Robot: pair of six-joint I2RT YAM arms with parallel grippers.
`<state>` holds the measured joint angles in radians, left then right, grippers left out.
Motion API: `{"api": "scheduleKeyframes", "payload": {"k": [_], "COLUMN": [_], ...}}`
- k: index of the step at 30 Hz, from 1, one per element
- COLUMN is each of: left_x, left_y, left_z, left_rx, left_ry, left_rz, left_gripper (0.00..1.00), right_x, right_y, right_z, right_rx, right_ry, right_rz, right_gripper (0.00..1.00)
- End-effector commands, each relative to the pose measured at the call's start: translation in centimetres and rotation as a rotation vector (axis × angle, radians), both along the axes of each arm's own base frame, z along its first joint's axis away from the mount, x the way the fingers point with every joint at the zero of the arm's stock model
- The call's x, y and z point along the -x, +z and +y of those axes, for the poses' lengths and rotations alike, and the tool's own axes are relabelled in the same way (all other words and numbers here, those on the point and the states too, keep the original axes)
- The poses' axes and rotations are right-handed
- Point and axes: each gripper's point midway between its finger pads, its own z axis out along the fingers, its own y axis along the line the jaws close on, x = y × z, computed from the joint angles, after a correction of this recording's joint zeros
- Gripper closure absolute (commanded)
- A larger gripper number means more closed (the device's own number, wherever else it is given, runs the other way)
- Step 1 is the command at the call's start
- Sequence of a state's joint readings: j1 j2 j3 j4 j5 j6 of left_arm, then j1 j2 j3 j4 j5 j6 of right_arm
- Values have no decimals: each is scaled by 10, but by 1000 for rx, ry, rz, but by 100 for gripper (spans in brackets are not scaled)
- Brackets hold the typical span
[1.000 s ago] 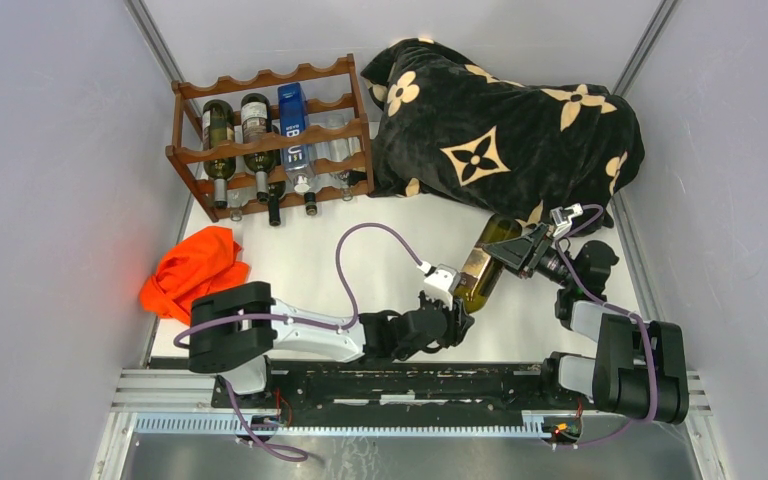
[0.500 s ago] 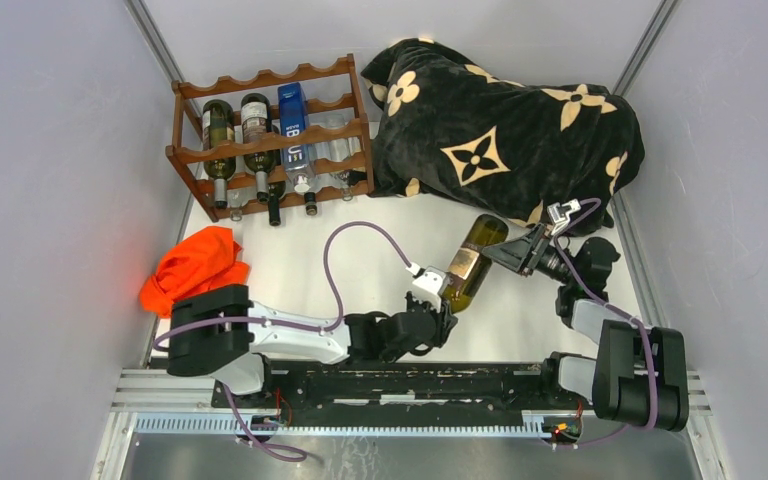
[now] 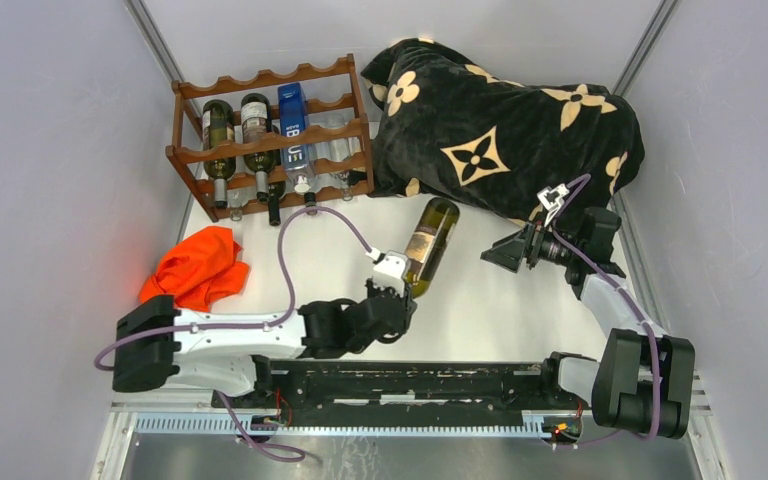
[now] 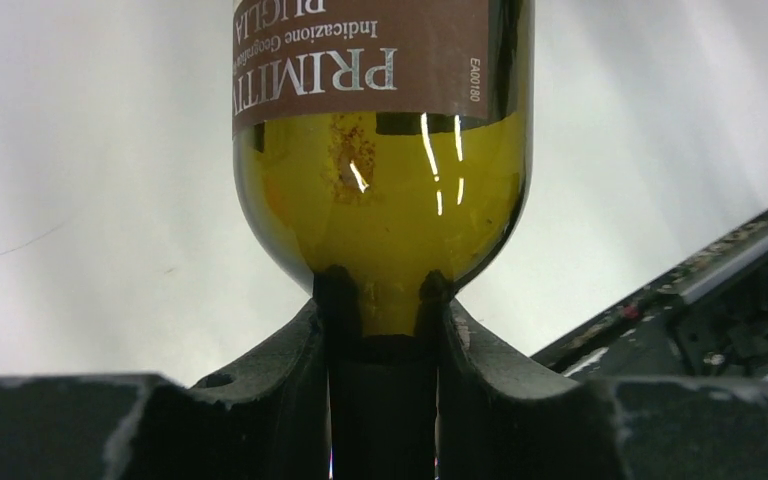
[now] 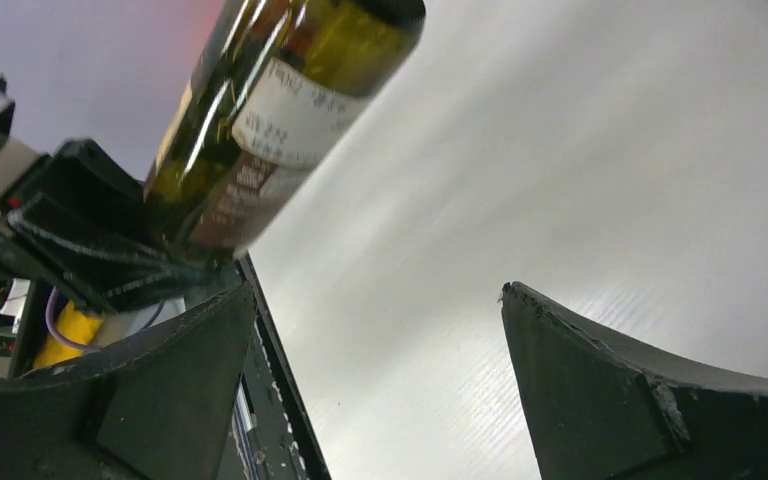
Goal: Put the wine bottle on the wine rack
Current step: Pick up the wine bottle from the center of the board, then place the wine bottle in the wine rack.
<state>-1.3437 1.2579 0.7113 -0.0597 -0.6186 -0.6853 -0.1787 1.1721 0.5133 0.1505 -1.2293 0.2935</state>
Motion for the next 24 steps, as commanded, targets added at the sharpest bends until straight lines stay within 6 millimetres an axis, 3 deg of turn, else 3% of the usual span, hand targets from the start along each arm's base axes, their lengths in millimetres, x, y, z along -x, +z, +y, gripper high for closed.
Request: {"api": "scheduleKeyframes", "payload": {"k": [1, 7, 10, 12, 24], "left_x": [-20, -48, -66, -75, -125], "left_y": [49, 91, 99, 99, 96], "left_z": [30, 91, 127, 140, 151], "left_rx": [107, 165, 128, 92, -18], "left_ry": [114, 214, 304, 324, 344], "left_rz": [-4, -14, -15, -1, 53], "left_gripper": [98, 98, 98, 98, 98], "right_x": [1, 0, 0, 0, 1], "right_y": [4, 4, 3, 3, 3], "right_z": [-3, -4, -4, -4, -4], "right_rx": [60, 71, 71, 70, 66], "right_ry": [21, 15, 15, 15, 22], "right_rz": [-77, -82, -80, -76, -78], "right_gripper": [2, 2, 2, 2, 2]}}
